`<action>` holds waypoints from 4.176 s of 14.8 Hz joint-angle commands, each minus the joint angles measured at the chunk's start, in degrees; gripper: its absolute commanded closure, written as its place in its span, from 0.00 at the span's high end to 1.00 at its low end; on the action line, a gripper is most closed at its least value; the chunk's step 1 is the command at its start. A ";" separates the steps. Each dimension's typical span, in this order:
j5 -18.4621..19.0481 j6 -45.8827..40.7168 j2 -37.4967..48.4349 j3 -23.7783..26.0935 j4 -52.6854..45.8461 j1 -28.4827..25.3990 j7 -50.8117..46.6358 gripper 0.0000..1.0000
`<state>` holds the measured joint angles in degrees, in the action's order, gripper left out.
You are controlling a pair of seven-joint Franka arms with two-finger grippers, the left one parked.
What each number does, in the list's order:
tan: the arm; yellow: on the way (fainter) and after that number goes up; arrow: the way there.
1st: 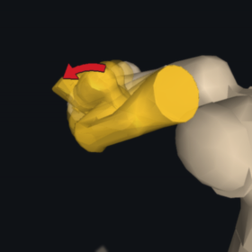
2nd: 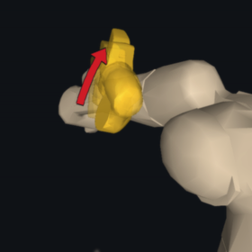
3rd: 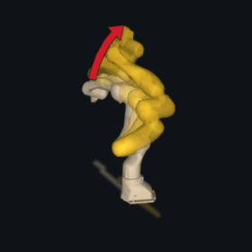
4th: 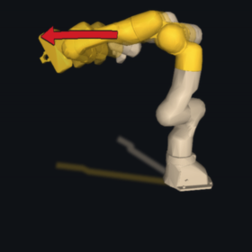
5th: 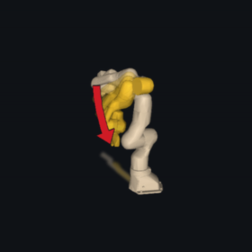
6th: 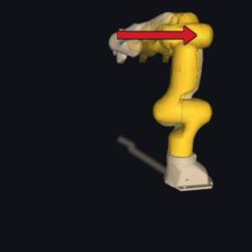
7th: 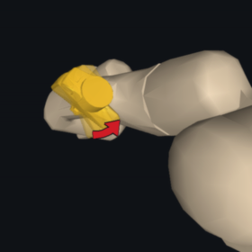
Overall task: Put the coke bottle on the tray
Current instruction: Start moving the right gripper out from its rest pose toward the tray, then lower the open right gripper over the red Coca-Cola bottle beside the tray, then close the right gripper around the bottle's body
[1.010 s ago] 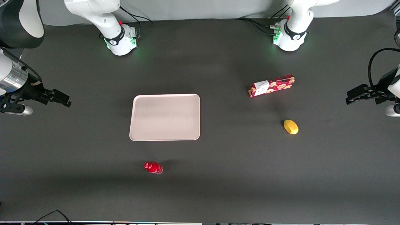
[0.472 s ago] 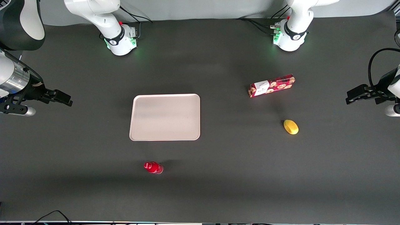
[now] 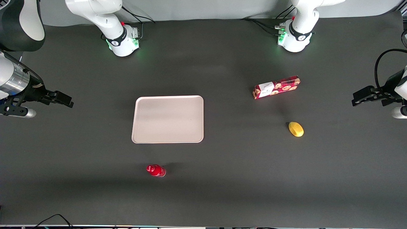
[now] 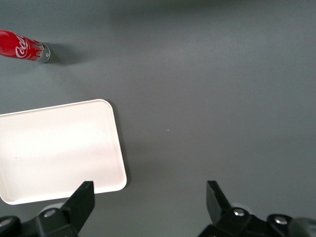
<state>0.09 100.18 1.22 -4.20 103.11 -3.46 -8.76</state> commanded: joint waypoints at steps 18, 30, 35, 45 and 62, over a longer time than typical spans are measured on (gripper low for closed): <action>3.15 -0.43 -20.80 13.23 -21.27 -0.93 -6.53 1.00; 7.90 8.70 -32.85 20.72 -27.96 -1.72 -11.63 1.00; 11.25 13.89 -38.12 21.07 -31.47 -3.22 -17.51 1.00; 18.63 27.07 -47.09 22.48 -33.76 -4.54 -17.43 1.00; 21.80 29.02 -50.61 22.22 -33.76 -4.36 -16.02 0.76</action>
<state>20.63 129.29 -48.44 17.66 71.14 -7.59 -24.58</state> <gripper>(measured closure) 0.035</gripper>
